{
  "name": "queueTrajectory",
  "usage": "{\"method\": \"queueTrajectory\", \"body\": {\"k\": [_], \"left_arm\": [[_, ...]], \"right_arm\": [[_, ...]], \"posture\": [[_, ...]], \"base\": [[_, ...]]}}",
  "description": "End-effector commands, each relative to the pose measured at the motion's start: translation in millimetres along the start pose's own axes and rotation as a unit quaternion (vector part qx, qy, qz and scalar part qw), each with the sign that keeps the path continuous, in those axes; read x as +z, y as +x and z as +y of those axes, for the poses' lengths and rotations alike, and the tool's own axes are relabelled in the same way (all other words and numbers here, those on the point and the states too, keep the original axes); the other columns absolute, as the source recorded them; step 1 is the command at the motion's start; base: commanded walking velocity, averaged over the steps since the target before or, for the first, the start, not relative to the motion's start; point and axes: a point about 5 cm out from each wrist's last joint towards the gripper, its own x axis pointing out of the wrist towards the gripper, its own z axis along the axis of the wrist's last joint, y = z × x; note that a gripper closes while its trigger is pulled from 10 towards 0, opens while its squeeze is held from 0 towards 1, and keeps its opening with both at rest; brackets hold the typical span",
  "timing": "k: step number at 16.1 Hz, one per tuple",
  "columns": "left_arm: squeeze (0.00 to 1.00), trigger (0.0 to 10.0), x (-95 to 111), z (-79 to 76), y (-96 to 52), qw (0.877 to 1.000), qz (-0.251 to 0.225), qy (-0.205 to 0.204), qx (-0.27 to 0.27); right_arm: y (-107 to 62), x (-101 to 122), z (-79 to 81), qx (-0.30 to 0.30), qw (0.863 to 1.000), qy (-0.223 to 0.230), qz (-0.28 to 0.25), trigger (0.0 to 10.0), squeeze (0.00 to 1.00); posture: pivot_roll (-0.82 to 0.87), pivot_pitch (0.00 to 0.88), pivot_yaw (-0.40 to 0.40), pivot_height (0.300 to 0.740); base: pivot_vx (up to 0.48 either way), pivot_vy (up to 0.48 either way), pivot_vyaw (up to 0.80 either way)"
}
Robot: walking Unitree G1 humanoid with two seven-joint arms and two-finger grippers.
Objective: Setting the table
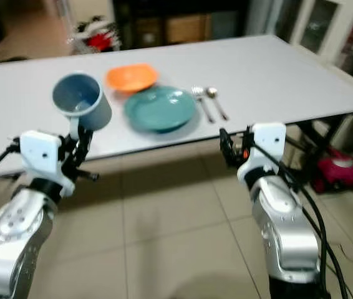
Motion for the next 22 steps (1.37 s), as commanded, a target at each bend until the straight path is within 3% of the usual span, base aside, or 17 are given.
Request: {"method": "queueTrajectory", "body": {"k": [1, 10, 18, 22], "left_arm": [[0.0, 10.0, 4, -4.4, 2.4, 1.0, -0.007, -0.002, -0.01], [0.0, 10.0, 13, -14.6, 19.5, 0.998, -0.027, -0.008, -0.058], [0.0, 10.0, 10, -22.4, 28.2, 0.996, -0.025, -0.011, -0.083], [0.0, 10.0, 14, -19.0, 32.9, 0.996, -0.035, -0.001, -0.082]], "right_arm": [[-0.1, 6, -2.8, -0.003, 1.0, -0.001, -0.014, 10.0, 0.0], [-4.2, 2, 2.2, -0.009, 1.0, 0.017, -0.007, 10.0, 0.0], [-8.0, 8, 1.5, -0.006, 1.0, 0.001, -0.026, 10.0, 0.0], [-7.1, 10, 1.6, 0.005, 1.0, -0.007, -0.026, 10.0, 0.0]], "posture": [[-0.11, 0.0, 0.077, 0.74], [-0.12, 0.0, 0.092, 0.74], [-0.15, 0.0, 0.096, 0.74], [-0.15, 0.0, 0.076, 0.74]], "base": [[0.405, 0.0, 0.0], [0.42, 0.0, -0.41], [0.421, 0.0, 0.0], [0.423, 0.0, 0.0]]}}
